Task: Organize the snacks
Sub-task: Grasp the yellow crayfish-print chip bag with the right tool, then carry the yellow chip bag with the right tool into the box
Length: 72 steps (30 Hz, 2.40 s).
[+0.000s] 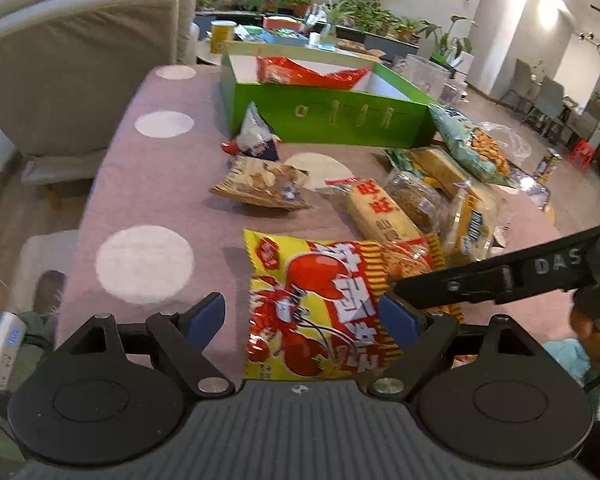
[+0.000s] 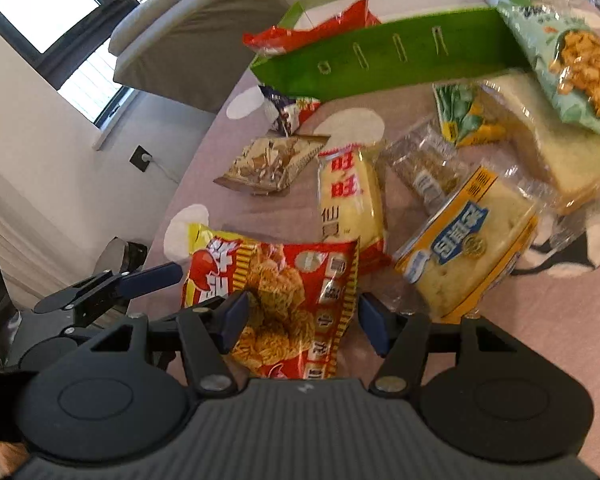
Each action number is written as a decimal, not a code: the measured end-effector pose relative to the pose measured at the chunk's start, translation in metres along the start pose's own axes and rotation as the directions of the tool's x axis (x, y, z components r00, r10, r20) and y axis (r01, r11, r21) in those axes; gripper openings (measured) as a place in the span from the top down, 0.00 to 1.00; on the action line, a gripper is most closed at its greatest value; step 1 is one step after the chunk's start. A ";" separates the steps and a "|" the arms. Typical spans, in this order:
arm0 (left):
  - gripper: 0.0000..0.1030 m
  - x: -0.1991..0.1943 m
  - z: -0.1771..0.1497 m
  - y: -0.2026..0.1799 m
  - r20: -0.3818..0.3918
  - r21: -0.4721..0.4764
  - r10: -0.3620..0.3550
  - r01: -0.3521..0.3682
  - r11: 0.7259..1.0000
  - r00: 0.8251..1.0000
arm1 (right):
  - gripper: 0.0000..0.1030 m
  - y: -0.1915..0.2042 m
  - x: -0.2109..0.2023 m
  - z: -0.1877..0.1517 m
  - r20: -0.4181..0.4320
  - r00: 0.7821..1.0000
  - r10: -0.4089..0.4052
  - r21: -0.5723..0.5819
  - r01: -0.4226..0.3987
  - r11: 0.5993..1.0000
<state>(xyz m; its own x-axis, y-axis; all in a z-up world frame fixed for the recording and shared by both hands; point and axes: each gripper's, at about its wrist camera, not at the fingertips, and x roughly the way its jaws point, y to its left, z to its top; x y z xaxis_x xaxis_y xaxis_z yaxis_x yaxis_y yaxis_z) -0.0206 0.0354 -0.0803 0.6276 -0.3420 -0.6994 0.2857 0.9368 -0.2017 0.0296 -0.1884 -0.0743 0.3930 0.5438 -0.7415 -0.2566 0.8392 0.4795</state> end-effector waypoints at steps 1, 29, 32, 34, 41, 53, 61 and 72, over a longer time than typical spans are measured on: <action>0.21 0.001 -0.001 0.000 0.001 -0.004 -0.002 0.002 1.000 1.000 | 0.44 0.000 0.002 0.000 -0.005 1.000 0.002 0.006 -0.002 1.000; 0.34 0.008 0.109 -0.064 0.230 0.155 -0.021 -0.015 0.988 0.973 | 0.51 0.002 -0.049 0.075 0.368 0.928 -0.058 -0.120 0.109 0.987; 0.34 0.018 0.123 -0.074 0.239 0.170 -0.028 -0.013 0.985 0.971 | 0.51 -0.008 -0.053 0.085 0.390 0.919 -0.066 -0.104 0.115 0.988; 0.34 0.025 0.132 -0.079 0.244 0.182 -0.032 -0.014 0.983 0.969 | 0.51 -0.013 -0.055 0.092 0.403 0.912 -0.074 -0.102 0.125 0.987; 0.34 0.051 0.161 -0.094 0.252 0.203 -0.045 -0.008 0.979 0.967 | 0.51 -0.037 -0.058 0.118 0.435 0.896 -0.093 -0.083 0.142 0.986; 0.34 0.097 0.196 -0.096 0.231 0.159 -0.023 -0.014 0.987 0.973 | 0.51 -0.066 -0.045 0.157 0.441 0.892 -0.096 -0.060 0.136 0.989; 0.34 0.122 0.211 -0.099 0.217 0.105 -0.022 -0.001 0.994 0.976 | 0.51 -0.075 -0.038 0.179 0.463 0.878 -0.119 -0.071 0.171 0.983; 0.34 0.160 0.215 -0.098 0.156 0.097 -0.005 -0.011 0.995 0.988 | 0.51 -0.101 -0.017 0.186 0.423 0.897 -0.129 -0.021 0.152 0.988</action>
<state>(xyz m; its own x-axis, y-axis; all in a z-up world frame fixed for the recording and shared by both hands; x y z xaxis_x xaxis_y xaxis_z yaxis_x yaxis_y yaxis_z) 0.2078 -0.1273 -0.0249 0.7317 -0.3536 -0.5828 0.3480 0.9289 -0.1267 0.2133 -0.2815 -0.0227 0.7590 0.3802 -0.5286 -0.2123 0.9119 0.3512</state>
